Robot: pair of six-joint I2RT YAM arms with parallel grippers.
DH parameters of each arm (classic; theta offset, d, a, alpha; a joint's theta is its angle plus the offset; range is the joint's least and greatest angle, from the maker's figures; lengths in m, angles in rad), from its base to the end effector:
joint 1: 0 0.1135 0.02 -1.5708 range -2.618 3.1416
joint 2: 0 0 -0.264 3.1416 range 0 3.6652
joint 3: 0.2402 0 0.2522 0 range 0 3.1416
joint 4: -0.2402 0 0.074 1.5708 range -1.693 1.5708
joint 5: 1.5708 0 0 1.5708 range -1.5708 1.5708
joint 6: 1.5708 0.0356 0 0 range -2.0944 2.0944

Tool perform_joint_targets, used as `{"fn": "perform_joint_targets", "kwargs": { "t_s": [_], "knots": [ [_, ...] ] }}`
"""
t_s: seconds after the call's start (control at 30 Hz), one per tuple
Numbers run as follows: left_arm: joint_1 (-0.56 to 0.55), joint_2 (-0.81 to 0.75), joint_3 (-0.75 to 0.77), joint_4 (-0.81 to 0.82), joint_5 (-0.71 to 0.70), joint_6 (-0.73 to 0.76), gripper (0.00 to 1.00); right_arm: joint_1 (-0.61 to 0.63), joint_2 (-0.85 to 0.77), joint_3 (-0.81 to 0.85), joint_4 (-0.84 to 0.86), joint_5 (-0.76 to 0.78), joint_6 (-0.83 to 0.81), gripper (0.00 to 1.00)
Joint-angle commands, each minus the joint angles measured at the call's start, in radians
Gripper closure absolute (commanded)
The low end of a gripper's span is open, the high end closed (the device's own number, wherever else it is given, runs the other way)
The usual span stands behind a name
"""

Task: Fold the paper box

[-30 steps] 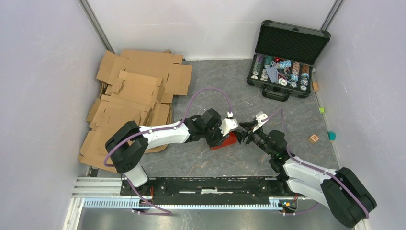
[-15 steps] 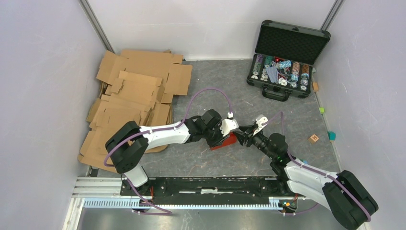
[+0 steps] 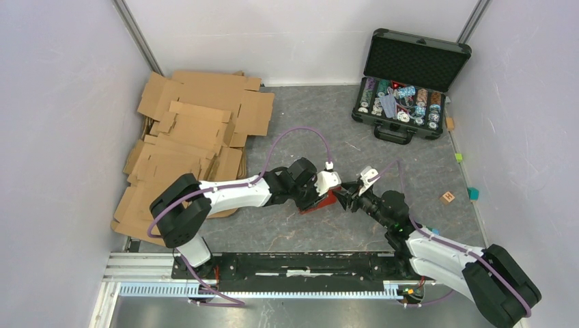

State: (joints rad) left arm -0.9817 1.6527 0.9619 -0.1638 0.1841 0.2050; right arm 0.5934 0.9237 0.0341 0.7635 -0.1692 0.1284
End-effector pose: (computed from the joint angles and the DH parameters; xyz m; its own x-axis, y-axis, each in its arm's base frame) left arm 0.1836 -0.2865 0.1846 -0.2303 0.7049 -0.6709 0.9510 0.3093 -0.0015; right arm 0.1375 0.1000 0.1579 -0.1917 0.0229 -0.9812 -0.6707 0.7268 0.1480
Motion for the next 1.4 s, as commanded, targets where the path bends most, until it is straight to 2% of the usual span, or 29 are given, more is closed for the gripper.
{"fn": "perform_joint_targets", "kwargs": {
  "t_s": [0.0, 0.3, 0.37, 0.43, 0.47, 0.77, 1.1, 1.37],
  "knots": [
    [-0.016, -0.031, -0.011, 0.047, 0.014, -0.02, 0.58, 0.026, 0.016, -0.041, -0.101, 0.058, -0.065, 0.54],
    [-0.016, -0.03, -0.003, 0.049, 0.02, -0.036, 0.57, 0.057, 0.03, -0.01, -0.111, 0.087, -0.095, 0.53],
    [-0.017, -0.034, 0.008, 0.048, 0.028, -0.047, 0.52, 0.062, 0.033, -0.008, -0.112, 0.09, -0.098, 0.53],
    [-0.016, -0.035, 0.03, 0.034, 0.044, -0.056, 0.43, 0.065, 0.038, -0.007, -0.11, 0.091, -0.099, 0.53],
    [-0.017, -0.032, 0.043, 0.027, 0.045, -0.061, 0.42, 0.068, 0.04, -0.007, -0.109, 0.09, -0.099, 0.53],
    [-0.017, 0.013, 0.095, -0.018, 0.015, -0.072, 0.42, 0.081, 0.045, -0.003, -0.101, 0.094, -0.1, 0.54],
    [-0.017, 0.033, 0.045, 0.02, -0.014, -0.104, 0.49, 0.083, 0.037, -0.003, -0.104, 0.096, -0.103, 0.54],
    [-0.017, 0.058, 0.029, 0.053, -0.029, -0.115, 0.49, 0.084, 0.037, -0.005, -0.101, 0.093, -0.104, 0.54]
  ]
}}
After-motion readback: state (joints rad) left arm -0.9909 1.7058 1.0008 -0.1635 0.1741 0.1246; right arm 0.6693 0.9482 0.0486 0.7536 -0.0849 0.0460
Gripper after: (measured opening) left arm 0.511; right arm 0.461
